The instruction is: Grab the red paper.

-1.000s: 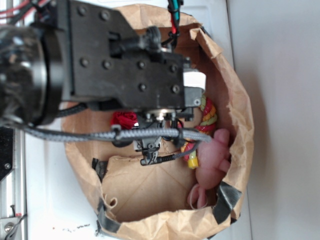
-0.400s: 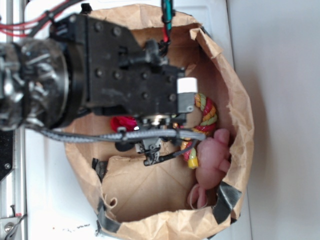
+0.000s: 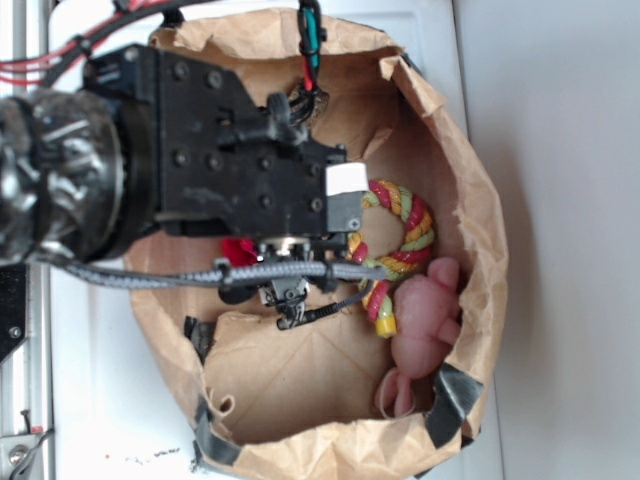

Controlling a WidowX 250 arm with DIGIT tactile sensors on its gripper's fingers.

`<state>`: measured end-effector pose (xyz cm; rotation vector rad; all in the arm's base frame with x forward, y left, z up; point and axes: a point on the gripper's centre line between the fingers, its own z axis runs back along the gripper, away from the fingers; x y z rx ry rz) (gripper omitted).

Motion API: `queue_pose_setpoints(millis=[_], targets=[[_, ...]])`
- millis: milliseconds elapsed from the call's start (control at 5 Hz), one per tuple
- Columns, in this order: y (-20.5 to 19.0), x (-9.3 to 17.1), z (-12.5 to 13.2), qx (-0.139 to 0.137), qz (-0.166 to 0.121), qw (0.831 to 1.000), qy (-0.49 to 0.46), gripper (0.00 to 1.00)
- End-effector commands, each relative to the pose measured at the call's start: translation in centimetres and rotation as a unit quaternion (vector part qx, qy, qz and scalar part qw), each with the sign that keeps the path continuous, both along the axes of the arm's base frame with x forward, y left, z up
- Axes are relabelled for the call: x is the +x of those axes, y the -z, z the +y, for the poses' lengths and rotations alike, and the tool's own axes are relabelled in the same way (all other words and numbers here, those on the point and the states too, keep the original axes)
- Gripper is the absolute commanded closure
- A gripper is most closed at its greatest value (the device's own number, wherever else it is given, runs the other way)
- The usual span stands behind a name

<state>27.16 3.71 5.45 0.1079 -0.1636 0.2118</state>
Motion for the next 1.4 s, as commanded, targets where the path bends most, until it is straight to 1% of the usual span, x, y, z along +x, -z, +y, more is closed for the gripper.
queue_pose_setpoints(millis=[0, 400, 600, 800, 1200], targets=[[0.1, 0.8, -0.3, 0.005, -0.01, 1.0, 0.0, 0.0], [0.7, 1.8, 0.2, 0.009, -0.006, 1.0, 0.002, 0.0], [0.9, 2.4, 0.9, 0.006, -0.009, 1.0, -0.002, 0.86], [0.8, 2.9, 1.5, 0.005, -0.009, 1.0, -0.008, 1.0], [0.1, 2.9, 1.6, 0.021, -0.02, 1.0, -0.002, 1.0]])
